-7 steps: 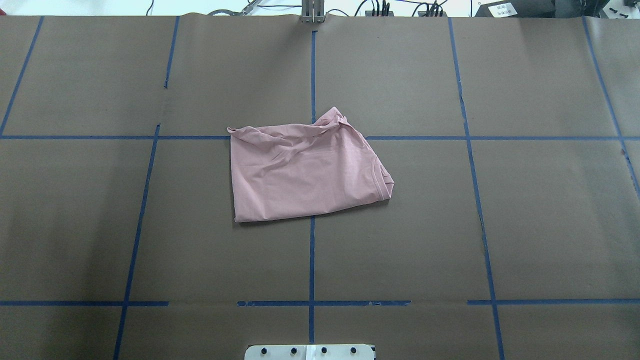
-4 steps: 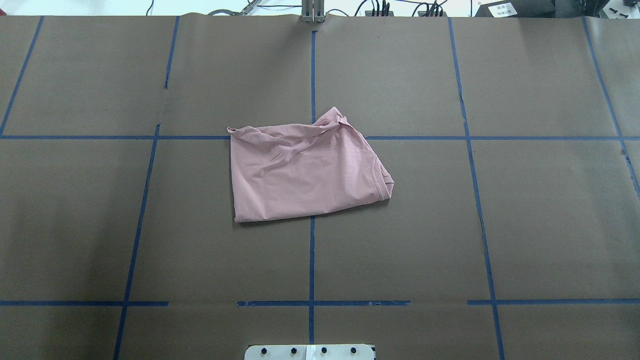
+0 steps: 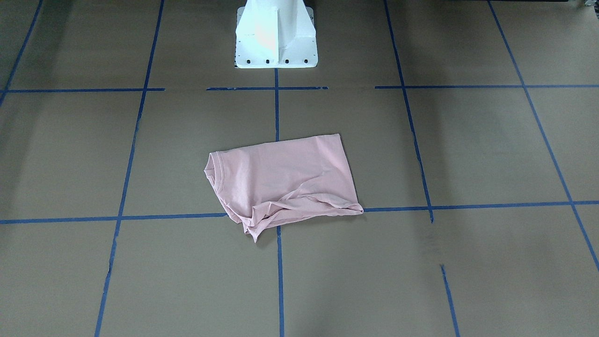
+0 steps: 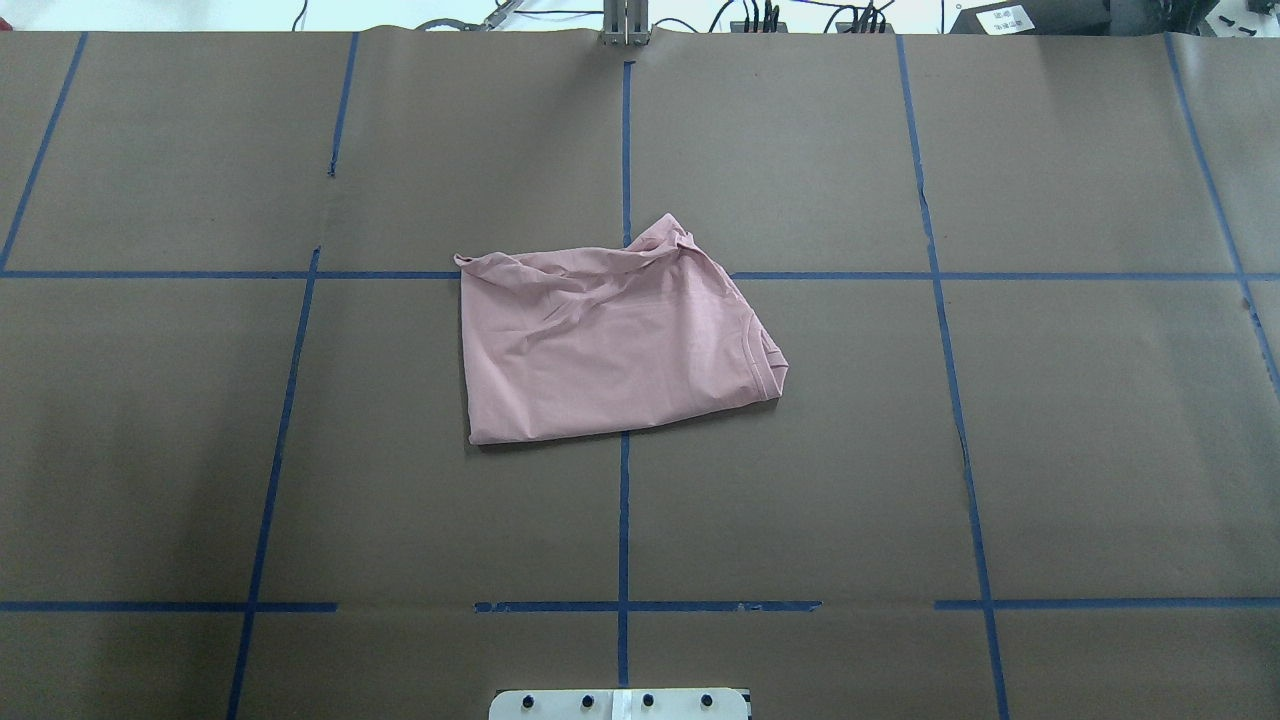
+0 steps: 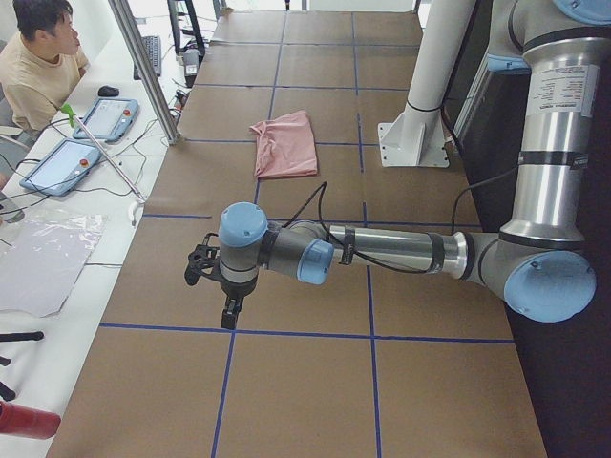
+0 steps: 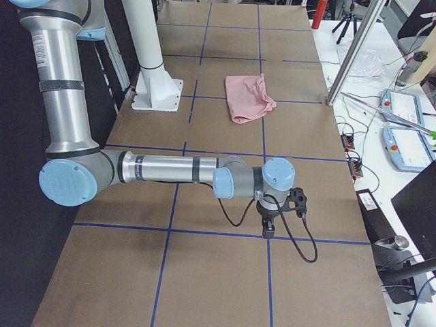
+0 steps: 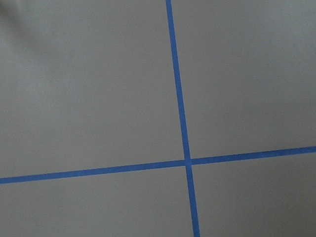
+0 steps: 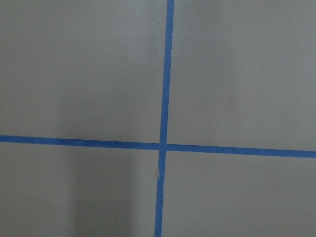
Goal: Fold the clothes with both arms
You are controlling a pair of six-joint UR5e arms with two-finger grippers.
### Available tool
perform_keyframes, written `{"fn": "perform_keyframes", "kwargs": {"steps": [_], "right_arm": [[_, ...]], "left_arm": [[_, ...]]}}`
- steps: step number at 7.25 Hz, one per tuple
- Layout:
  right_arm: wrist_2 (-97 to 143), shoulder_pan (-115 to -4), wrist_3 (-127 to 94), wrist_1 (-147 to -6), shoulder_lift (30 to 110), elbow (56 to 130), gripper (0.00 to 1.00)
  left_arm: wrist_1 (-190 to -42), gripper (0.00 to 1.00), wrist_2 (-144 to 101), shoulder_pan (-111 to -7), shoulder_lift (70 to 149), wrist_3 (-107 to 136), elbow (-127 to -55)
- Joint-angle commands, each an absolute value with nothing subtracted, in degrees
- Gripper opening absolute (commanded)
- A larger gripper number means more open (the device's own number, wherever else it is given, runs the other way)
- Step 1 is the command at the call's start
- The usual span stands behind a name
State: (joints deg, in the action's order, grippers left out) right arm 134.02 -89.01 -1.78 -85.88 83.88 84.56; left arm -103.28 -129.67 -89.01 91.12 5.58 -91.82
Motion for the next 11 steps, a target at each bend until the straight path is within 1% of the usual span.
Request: {"fn": "perform_keyframes", "kwargs": {"steps": [1,2,3,11], "right_arm": [[134.03,-88.95,-1.76,-85.87,83.93,84.38,1.0],[133.95,-88.95,-1.76,-85.87,83.94,84.38,1.0],[133.86,-88.95,-1.76,-85.87,83.94,84.2,1.0],[133.77,-88.86,-1.84,-85.78,83.76,84.46,1.0]], "left_arm": [[-102.14,1.0,-130.6,-88.95,89.65,5.62,-92.63],[-99.78,1.0,-134.09,-89.03,90.17,5.71,-92.98],[-93.93,1.0,-134.56,-89.03,90.52,5.54,-95.69],[-96.15,1.0,-134.65,-89.03,90.7,5.19,-97.12]]}}
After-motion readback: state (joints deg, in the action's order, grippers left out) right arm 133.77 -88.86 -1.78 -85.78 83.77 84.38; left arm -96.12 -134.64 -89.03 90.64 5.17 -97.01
